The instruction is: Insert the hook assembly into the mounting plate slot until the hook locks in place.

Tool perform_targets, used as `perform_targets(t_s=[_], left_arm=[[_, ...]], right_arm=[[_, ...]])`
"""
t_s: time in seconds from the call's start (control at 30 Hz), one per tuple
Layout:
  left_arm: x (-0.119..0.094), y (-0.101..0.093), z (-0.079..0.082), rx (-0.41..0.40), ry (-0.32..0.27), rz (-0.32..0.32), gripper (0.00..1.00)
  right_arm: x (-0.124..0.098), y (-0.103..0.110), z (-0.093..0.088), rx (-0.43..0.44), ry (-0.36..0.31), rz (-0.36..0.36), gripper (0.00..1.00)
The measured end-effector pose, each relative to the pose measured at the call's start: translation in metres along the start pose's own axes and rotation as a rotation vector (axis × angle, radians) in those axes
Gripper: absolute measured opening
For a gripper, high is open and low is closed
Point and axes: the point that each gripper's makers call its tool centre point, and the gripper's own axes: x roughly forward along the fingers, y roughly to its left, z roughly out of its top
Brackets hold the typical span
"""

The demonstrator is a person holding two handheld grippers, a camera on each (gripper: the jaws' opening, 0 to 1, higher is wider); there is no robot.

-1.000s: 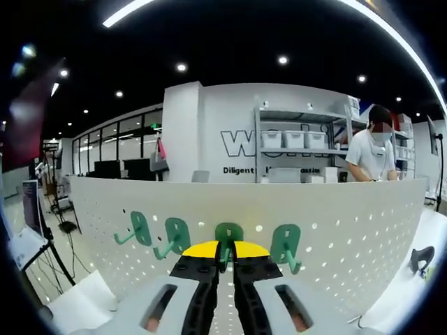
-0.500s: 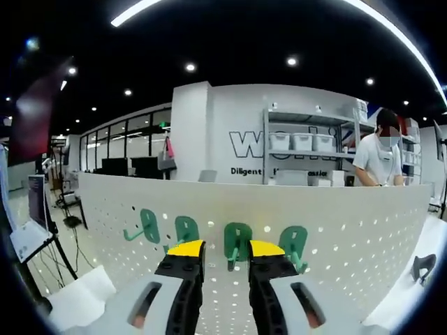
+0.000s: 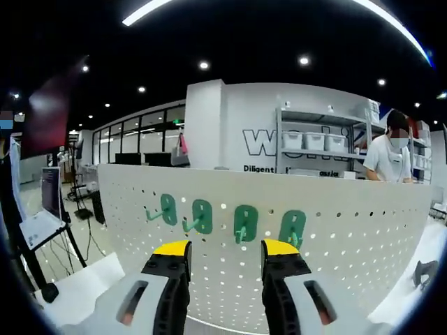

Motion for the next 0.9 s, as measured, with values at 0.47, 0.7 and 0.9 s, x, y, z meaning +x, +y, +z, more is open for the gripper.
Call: perform_targets(t_s=[0.47, 0.7, 0.9], left_arm=[[-0.014, -0.013, 0.006, 0.009, -0.005, -0.004, 0.99], [-0.019, -0.016, 0.010, 0.013, -0.011, -0.002, 0.99], [-0.020, -0.021, 0.011, 0.011, -0.013, 0.000, 1.00]], right_arm=[[-0.038, 0.028, -0.002, -0.052, -0.014, 0.124, 0.56], [-0.064, 0.031, -0.004, -0.054, -0.029, 0.154, 0.60], [-0.088, 0.031, -0.012, -0.048, -0.021, 0.173, 0.67]])
